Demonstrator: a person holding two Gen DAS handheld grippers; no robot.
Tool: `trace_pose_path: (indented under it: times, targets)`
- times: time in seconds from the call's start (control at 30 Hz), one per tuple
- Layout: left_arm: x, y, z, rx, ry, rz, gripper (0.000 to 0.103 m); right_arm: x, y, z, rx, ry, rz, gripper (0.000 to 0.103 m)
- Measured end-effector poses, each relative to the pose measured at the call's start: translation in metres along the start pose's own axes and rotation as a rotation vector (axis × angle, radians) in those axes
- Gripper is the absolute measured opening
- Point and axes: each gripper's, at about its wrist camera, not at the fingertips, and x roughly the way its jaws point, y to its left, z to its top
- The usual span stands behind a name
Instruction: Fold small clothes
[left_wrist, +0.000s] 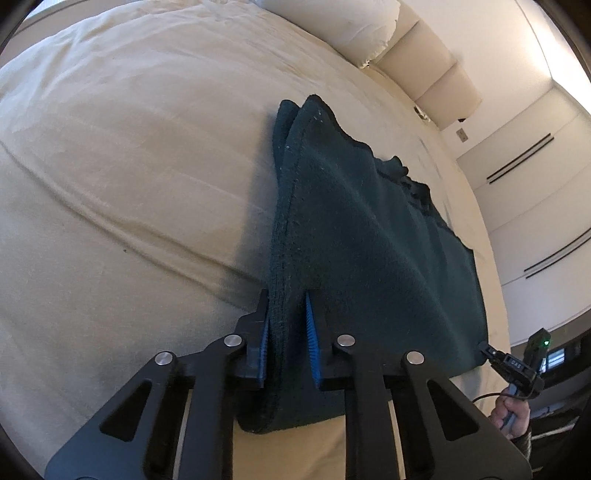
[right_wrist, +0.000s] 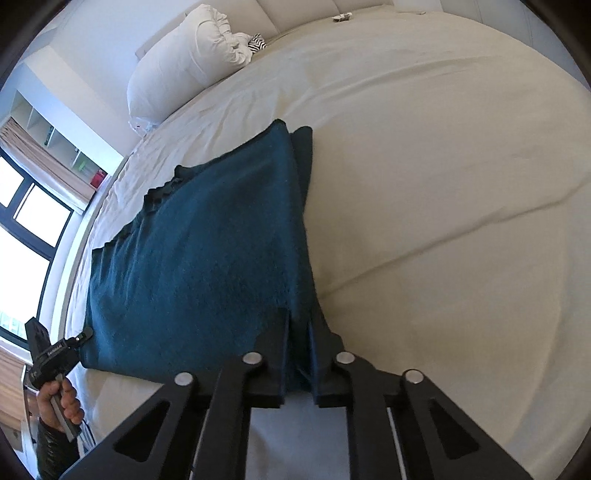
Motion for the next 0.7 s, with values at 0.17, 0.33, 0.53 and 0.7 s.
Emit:
trace_pose_path:
  times: [0.17, 0.33, 0.53, 0.7]
  targets:
    - [0.009, -0.007, 0.008, 0.001, 0.010, 0.009, 0.012, -0.006, -0.007, -0.002, 0.047, -0.013, 0.027, 0.007]
    - [0.012, -0.013, 0.010, 0.017, 0.013, 0.026, 0.011, -0.010, -0.016, -0.011, 0.097, -0.009, 0.047, 0.007]
    - [0.012, -0.006, 0.010, -0.002, 0.017, 0.010, 0.011, 0.004, -0.033, -0.013, 0.162, 0.011, 0.082, 0.006]
    - [0.013, -0.003, 0.009, -0.013, 0.014, 0.003, 0.011, 0.001, -0.031, -0.017, 0.158, 0.009, 0.088, 0.006]
